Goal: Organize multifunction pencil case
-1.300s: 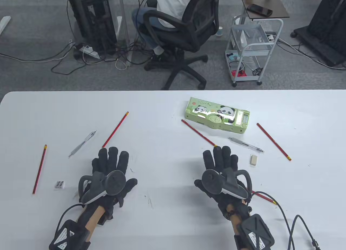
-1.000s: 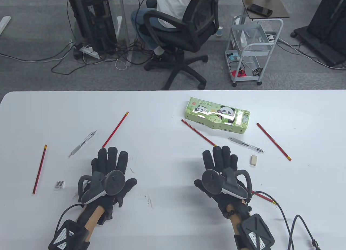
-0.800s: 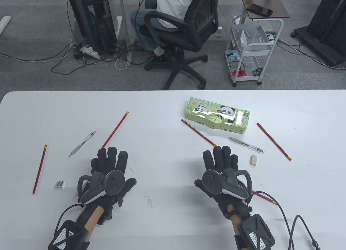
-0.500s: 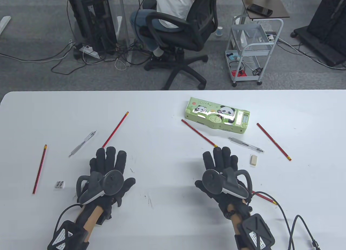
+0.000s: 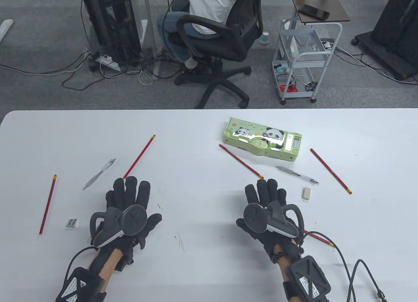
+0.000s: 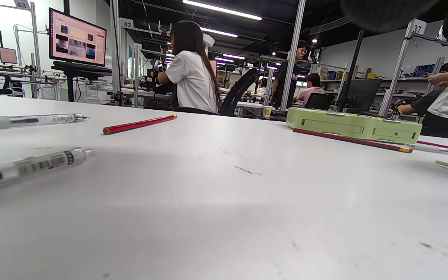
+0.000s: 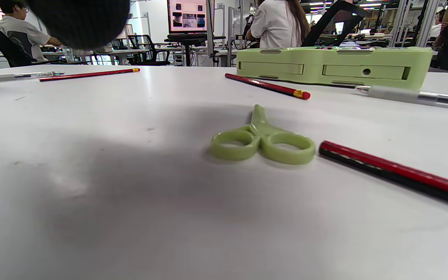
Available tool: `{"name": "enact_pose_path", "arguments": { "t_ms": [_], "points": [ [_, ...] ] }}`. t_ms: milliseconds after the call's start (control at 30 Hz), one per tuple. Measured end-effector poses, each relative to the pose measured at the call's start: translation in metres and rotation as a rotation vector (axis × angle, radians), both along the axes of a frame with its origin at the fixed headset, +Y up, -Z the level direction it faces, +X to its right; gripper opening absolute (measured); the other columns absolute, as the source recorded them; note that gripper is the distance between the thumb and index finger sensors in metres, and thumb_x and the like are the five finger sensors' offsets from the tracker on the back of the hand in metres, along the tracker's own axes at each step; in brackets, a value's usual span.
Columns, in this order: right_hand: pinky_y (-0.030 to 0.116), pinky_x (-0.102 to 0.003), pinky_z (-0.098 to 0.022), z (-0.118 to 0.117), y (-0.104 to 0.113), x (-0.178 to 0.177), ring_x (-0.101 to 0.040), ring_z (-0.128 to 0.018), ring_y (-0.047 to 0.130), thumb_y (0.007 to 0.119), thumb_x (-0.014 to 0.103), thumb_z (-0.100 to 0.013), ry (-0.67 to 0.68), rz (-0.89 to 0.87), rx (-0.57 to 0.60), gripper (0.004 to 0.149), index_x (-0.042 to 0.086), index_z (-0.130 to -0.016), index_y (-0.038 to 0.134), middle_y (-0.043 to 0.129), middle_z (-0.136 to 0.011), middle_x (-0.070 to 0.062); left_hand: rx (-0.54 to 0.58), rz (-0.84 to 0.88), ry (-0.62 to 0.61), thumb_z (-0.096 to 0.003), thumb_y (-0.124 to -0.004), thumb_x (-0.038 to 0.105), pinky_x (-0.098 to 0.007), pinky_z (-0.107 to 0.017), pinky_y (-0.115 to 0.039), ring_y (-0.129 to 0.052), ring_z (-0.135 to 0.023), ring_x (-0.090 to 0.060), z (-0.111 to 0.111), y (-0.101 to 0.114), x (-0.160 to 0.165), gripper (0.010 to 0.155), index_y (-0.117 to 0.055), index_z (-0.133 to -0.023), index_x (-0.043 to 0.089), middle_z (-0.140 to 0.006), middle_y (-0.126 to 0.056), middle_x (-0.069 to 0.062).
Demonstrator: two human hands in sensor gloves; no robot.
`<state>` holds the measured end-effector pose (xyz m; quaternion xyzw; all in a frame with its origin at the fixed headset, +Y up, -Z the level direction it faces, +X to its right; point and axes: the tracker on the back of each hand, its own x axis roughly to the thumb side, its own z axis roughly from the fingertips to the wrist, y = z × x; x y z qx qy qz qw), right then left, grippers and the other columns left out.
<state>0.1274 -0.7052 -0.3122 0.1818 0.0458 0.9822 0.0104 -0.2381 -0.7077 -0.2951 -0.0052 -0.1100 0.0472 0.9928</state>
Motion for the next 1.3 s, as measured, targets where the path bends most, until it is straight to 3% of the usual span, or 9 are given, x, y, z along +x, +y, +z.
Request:
{"name": "enact_pose_path", "arguments": {
  "t_ms": [167, 367, 600, 800, 1033, 1300],
  "points": [
    [0.029, -0.078, -0.066, -0.008, 0.004, 0.007, -0.069, -0.096, 0.014, 0.065, 0.056, -0.051, -0.028, -0.025, -0.01, 0.098, -0.002, -0.113, 0.018, 0.011, -0.108, -0.043, 0.003, 0.008, 0.004, -0.0447, -0.06, 0.065, -0.076, -0.068, -0.026, -0.008, -0.104, -0.058, 0.0, 0.001, -0.001, 0.092, -0.01, -0.11, 0.023, -0.118, -0.009, -0.023],
    [0.029, -0.078, -0.067, -0.034, 0.02, 0.024, -0.07, -0.096, 0.016, 0.066, 0.056, -0.051, -0.081, -0.037, -0.042, 0.097, -0.002, -0.113, 0.018, 0.01, -0.108, -0.043, 0.006, 0.006, 0.014, -0.0447, -0.06, 0.065, -0.076, -0.068, -0.027, -0.009, -0.105, -0.058, -0.001, 0.002, -0.005, 0.092, -0.01, -0.11, 0.023, -0.118, -0.009, -0.024],
    [0.03, -0.078, -0.067, -0.082, 0.044, 0.048, -0.069, -0.098, 0.021, 0.069, 0.055, -0.05, -0.143, -0.052, -0.078, 0.099, -0.002, -0.113, 0.018, 0.014, -0.109, -0.042, -0.01, -0.005, 0.032, -0.0447, -0.06, 0.065, -0.076, -0.068, -0.027, -0.009, -0.105, -0.058, -0.004, -0.001, -0.008, 0.092, -0.01, -0.11, 0.023, -0.118, -0.01, -0.024],
    [0.032, -0.076, -0.068, -0.141, 0.05, 0.064, -0.067, -0.099, 0.025, 0.075, 0.053, -0.048, -0.2, -0.01, -0.129, 0.103, -0.002, -0.112, 0.017, 0.016, -0.11, -0.041, -0.015, -0.008, 0.054, -0.0447, -0.06, 0.065, -0.076, -0.069, -0.027, -0.01, -0.105, -0.058, -0.005, -0.002, -0.013, 0.092, -0.011, -0.11, 0.023, -0.118, -0.01, -0.024],
    [0.03, -0.075, -0.069, -0.216, 0.038, 0.075, -0.067, -0.099, 0.021, 0.08, 0.051, -0.045, -0.248, 0.054, -0.199, 0.111, -0.005, -0.11, 0.011, 0.014, -0.11, -0.04, -0.023, -0.023, 0.082, -0.0446, -0.06, 0.065, -0.076, -0.068, -0.027, -0.01, -0.105, -0.058, -0.008, -0.004, -0.018, 0.092, -0.011, -0.11, 0.023, -0.118, -0.01, -0.024],
    [0.022, -0.076, -0.067, -0.266, 0.01, 0.07, -0.067, -0.097, 0.008, 0.084, 0.052, -0.042, -0.214, 0.125, -0.342, 0.12, -0.003, -0.108, 0.001, 0.005, -0.108, -0.04, -0.03, -0.033, 0.129, -0.0445, -0.06, 0.065, -0.076, -0.069, -0.027, -0.01, -0.105, -0.057, -0.012, -0.005, -0.027, 0.092, -0.011, -0.11, 0.023, -0.118, -0.01, -0.024]
  ]
}}
